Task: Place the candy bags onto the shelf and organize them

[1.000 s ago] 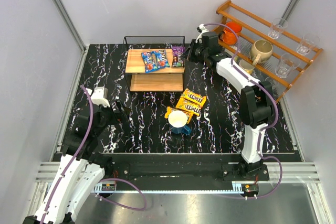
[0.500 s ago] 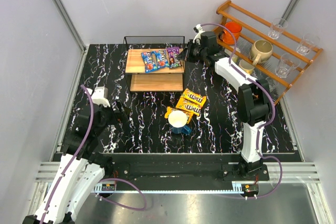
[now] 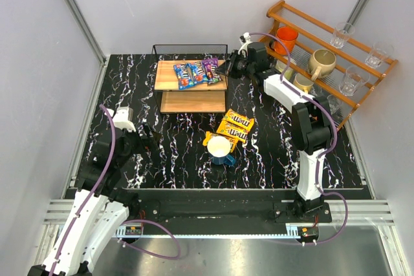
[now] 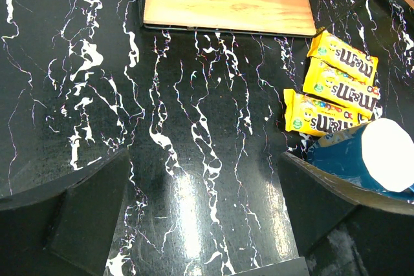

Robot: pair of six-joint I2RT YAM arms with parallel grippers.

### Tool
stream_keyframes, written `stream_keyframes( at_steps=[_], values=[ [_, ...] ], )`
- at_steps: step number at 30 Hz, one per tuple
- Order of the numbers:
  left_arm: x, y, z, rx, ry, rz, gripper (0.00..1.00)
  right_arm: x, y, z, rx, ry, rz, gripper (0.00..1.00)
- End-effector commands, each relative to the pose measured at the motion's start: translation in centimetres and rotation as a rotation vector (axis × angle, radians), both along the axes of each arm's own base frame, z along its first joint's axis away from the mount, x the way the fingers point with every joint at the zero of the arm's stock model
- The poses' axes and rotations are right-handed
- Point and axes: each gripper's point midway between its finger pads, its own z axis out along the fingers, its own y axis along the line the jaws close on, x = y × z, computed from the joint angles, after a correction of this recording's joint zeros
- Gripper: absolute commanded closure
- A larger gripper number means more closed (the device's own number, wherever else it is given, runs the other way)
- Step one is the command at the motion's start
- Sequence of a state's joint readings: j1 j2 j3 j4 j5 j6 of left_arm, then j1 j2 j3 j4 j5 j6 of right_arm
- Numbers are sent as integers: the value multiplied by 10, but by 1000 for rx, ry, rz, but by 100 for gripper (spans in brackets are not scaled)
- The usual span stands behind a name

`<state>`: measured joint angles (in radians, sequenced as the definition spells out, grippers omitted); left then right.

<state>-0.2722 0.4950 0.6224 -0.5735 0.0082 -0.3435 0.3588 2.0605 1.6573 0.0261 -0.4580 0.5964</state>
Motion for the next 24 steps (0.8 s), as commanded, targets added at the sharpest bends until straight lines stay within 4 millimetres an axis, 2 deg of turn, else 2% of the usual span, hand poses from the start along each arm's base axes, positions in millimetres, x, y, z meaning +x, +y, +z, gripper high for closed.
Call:
stream_keyframes(
  at_steps=[1, 10, 15, 16, 18, 20, 21, 23, 24],
  values=[
    [8, -3, 20, -12, -70, -8, 1, -4, -2, 18, 39, -28, -17, 100],
    [8, -3, 21, -13, -71, -10, 1, -6, -18, 47, -13, -109, -59, 100],
    [8, -3, 21, -13, -74, -8, 1, -6, -28, 47, -46, -115, -83, 100],
    [8, -3, 21, -12, -73, -10, 1, -7, -35, 35, -78, -79, -112, 100],
    [8, -3, 21, -13, -73, -10, 1, -8, -44, 42, -100, -96, -161, 100],
    [8, -3, 21, -14, -74, -11, 1, -3, -66, 39, -154, -102, -278, 100],
    [7, -3, 21, -14, -72, -11, 1, -2, -83, 50, -185, -127, -366, 100],
    [7, -3, 21, -14, -72, -11, 1, -2, -98, 64, -223, -157, -433, 100],
    [7, -3, 22, -15, -75, -11, 1, -3, -110, 85, -243, -204, -480, 100]
  ],
)
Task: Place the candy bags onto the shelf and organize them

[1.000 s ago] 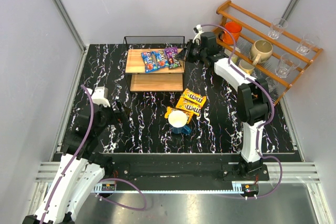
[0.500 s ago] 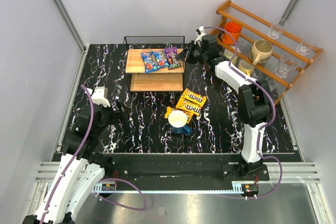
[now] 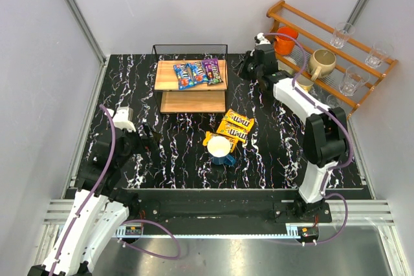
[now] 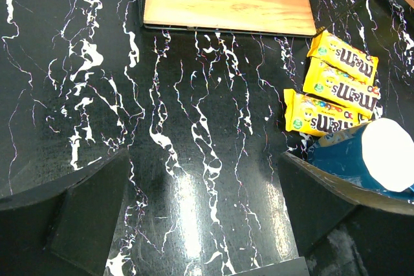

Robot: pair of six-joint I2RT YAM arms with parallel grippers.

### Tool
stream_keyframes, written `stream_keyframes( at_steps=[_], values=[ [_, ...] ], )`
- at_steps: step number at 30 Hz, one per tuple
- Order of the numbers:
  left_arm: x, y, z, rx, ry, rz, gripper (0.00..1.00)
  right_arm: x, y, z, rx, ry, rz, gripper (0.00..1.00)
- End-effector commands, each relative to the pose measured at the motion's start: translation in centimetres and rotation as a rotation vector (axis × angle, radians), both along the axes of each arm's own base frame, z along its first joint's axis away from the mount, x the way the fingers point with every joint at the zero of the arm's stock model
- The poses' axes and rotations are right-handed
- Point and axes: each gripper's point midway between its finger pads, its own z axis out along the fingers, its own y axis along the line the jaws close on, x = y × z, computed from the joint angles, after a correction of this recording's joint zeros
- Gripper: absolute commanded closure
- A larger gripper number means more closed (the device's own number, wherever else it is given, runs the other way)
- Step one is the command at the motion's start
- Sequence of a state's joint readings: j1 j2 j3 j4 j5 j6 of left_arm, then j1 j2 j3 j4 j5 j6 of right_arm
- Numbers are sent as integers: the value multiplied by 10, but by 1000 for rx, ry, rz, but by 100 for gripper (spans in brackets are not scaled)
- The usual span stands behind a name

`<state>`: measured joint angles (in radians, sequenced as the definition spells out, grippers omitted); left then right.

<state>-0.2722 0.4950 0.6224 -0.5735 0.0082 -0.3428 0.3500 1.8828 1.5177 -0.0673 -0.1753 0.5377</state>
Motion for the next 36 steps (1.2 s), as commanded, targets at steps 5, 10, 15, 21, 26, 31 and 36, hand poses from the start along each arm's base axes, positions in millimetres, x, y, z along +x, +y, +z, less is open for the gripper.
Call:
stream_keyframes(
  at_steps=[5, 10, 15, 21, 26, 31, 36],
  values=[
    [7, -3, 22, -15, -75, -11, 1, -10, -56, 137, -213, -307, -223, 100],
    [7, -3, 23, -18, -79, -10, 1, -34, 11, 168, -436, -409, -48, 100],
    [6, -3, 23, -18, -82, -9, 1, -40, 52, 160, -468, -395, 15, 100],
    [7, -5, 22, -19, -77, -18, 1, -33, 73, 129, -581, -305, 28, 100],
    [7, -4, 23, -20, -82, -13, 1, -20, 70, 104, -676, -230, -20, 100],
    [7, -5, 22, -20, -75, -19, 1, -17, 64, 99, -717, -195, -51, 100],
    [7, -5, 22, -19, -76, -19, 1, -19, 63, 72, -759, -128, -40, 100]
  ],
)
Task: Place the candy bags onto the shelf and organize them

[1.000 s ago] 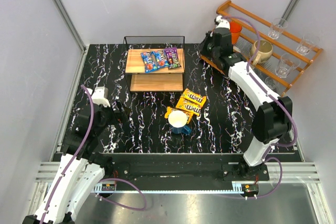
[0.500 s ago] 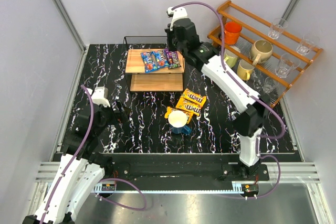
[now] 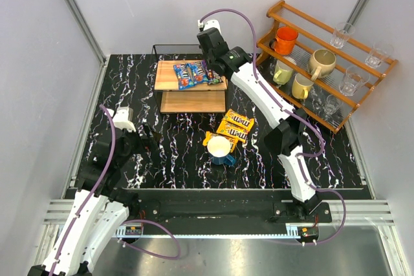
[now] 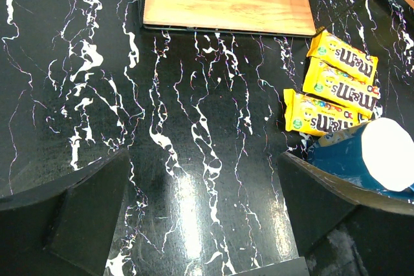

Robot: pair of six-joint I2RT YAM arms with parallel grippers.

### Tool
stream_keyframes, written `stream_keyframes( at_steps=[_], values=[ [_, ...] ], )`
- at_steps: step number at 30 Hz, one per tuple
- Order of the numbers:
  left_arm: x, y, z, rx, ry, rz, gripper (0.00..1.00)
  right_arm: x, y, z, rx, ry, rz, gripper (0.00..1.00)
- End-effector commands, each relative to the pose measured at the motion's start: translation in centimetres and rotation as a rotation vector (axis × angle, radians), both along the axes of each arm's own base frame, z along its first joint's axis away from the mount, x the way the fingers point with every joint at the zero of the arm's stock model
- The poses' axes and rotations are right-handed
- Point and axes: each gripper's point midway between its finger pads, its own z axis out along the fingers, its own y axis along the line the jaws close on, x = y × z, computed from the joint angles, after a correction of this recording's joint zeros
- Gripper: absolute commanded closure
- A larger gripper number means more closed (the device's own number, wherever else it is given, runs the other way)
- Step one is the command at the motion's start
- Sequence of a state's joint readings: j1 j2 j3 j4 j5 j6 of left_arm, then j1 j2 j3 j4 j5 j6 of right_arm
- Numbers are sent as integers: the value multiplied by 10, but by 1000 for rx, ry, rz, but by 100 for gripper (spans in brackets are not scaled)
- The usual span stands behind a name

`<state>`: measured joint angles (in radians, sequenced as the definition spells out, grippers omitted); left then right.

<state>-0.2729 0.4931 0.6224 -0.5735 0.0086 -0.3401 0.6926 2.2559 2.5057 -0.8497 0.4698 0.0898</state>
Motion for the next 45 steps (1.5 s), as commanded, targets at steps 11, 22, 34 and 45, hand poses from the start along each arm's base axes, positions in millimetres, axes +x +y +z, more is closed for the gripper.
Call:
stream_keyframes(
  at_steps=[11, 22, 34, 45],
  values=[
    [7, -5, 21, -21, -73, -17, 1, -5, -7, -31, -75, 64, -50, 100],
    [7, -5, 22, -22, -75, -19, 1, 2, -11, -60, -147, 88, -75, 100],
    [7, -5, 21, -21, -72, -20, 1, -6, -3, -65, -85, 123, -57, 100],
    [7, -6, 21, -22, -71, -21, 1, -15, 6, -61, 22, 154, -69, 100]
  ],
)
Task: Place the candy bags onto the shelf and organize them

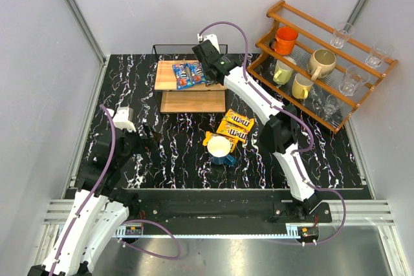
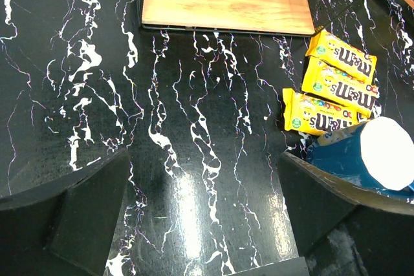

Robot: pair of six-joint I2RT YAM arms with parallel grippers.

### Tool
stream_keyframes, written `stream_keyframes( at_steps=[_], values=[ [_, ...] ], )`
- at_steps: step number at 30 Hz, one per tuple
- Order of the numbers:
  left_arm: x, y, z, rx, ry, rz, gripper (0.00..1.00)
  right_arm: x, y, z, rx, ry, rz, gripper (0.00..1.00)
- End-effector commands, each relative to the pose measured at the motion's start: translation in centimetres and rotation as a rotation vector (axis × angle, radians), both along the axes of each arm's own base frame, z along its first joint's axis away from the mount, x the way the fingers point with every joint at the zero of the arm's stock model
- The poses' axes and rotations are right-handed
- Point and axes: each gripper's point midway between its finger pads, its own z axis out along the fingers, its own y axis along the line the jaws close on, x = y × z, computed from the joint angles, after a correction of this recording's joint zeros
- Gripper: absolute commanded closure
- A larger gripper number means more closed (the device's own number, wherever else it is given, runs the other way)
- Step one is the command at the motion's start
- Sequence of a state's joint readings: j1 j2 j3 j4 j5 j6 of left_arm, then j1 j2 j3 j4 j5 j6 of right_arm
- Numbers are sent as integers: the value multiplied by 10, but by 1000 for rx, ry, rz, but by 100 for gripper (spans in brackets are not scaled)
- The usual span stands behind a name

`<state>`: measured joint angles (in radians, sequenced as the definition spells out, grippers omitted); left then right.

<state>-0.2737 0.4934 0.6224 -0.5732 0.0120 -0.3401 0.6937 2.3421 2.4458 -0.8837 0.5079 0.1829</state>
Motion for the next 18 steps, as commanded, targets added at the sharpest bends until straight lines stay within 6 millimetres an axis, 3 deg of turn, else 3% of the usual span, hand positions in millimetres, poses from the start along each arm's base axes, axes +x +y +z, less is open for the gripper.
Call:
stream_keyframes(
  at_steps=[1, 18],
  values=[
    [8, -5, 21, -20, -72, -16, 1, -17, 6, 17, 88, 17, -10, 100],
    [7, -6, 22, -25, -75, -25, 1, -22, 14, 21, 244, 17, -90, 100]
  ],
)
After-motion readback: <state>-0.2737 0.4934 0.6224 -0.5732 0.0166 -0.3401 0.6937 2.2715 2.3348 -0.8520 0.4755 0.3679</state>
